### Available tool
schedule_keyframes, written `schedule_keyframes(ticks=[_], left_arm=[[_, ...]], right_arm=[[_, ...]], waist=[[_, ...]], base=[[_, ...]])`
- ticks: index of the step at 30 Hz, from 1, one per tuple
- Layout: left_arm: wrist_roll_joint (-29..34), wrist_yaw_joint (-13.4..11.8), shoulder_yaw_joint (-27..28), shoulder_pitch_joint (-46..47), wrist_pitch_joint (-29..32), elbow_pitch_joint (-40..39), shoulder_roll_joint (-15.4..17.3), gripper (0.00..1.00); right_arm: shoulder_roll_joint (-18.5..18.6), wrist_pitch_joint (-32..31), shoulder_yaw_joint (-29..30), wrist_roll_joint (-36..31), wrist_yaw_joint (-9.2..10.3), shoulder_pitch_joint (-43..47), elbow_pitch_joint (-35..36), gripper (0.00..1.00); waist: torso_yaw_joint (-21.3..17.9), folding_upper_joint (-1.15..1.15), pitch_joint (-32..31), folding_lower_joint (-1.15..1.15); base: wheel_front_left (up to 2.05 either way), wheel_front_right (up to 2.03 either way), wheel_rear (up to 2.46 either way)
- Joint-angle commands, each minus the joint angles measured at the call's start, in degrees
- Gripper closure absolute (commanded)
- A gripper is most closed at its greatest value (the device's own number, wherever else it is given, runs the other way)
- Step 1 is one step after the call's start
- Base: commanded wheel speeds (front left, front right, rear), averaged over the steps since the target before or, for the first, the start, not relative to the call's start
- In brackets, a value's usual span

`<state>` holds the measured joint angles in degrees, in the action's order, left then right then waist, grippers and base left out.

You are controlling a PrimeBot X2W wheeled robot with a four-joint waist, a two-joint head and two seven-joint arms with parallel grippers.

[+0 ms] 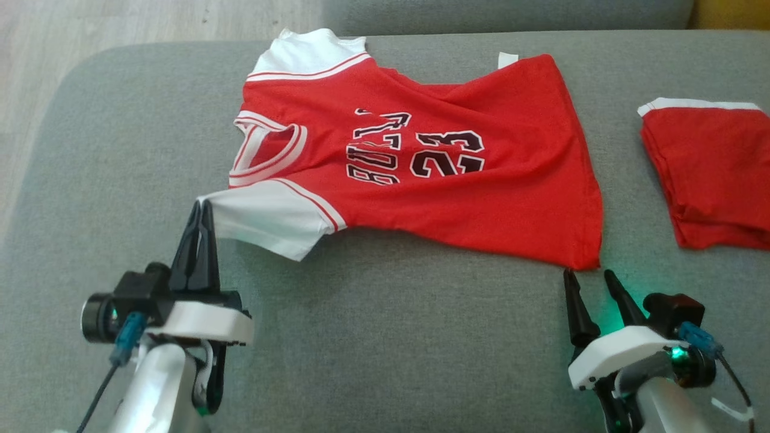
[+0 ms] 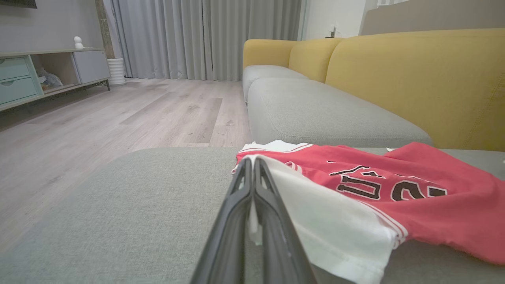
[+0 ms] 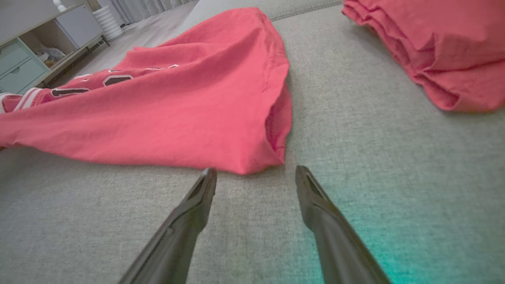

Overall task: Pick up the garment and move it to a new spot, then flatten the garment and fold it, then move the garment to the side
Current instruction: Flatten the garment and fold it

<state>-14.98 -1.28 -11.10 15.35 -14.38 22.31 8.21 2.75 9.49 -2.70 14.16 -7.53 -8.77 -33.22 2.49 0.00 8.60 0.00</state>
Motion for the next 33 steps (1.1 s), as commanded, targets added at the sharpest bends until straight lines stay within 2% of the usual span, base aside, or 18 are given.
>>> schedule_keyframes(ticks=[1, 17, 18, 20, 21, 28, 33], left_arm=[[0.5, 0.2, 1.6, 0.8, -0.6, -2.7, 0.8, 1.00], [0.7, 0.7, 0.2, 0.1, -0.6, -5.1, 1.1, 1.00], [0.7, 0.6, 0.1, 0.2, -0.5, -5.2, 1.1, 1.00], [0.6, 0.6, 0.1, 0.3, -0.5, -5.2, 1.1, 1.00], [0.5, 0.5, 0.1, 0.2, -0.5, -5.2, 1.2, 1.00], [-0.5, 0.3, 0.8, -0.4, -0.5, -5.8, 1.7, 1.00], [-1.9, 1.2, 1.4, -0.6, -0.5, -7.8, 2.3, 1.00]], right_arm=[[0.1, 0.5, -0.9, 0.4, 0.04, -2.1, 0.1, 0.00], [0.1, 3.1, -2.0, 3.6, 0.04, -8.2, -11.4, 0.00], [0.1, 3.1, -2.4, 3.8, 0.04, -8.5, -12.1, 0.18], [0.1, 3.3, -3.1, 4.1, 0.04, -9.1, -13.3, 0.92], [0.1, 3.5, -3.6, 4.2, 0.04, -9.4, -13.7, 1.00], [0.1, 5.1, -5.7, 6.3, 0.04, -10.5, -12.3, 1.00], [0.1, 5.5, -5.9, 6.5, 0.04, -10.4, -6.3, 1.00]], waist=[[0.3, 0.00, -0.1, 0.00], [1.0, 0.00, 0.5, 0.00], [1.0, 0.00, 0.5, 0.00], [0.8, 0.00, 0.4, 0.00], [0.7, 0.00, 0.3, 0.00], [-0.5, 0.00, -1.5, 0.00], [-1.5, 0.00, -4.1, 0.00]], base=[[0.00, 0.00, 0.00], [0.00, 0.00, 0.00], [0.00, 0.00, 0.00], [0.00, 0.00, 0.00], [0.00, 0.00, 0.00], [0.00, 0.00, 0.00], [0.00, 0.00, 0.00]])
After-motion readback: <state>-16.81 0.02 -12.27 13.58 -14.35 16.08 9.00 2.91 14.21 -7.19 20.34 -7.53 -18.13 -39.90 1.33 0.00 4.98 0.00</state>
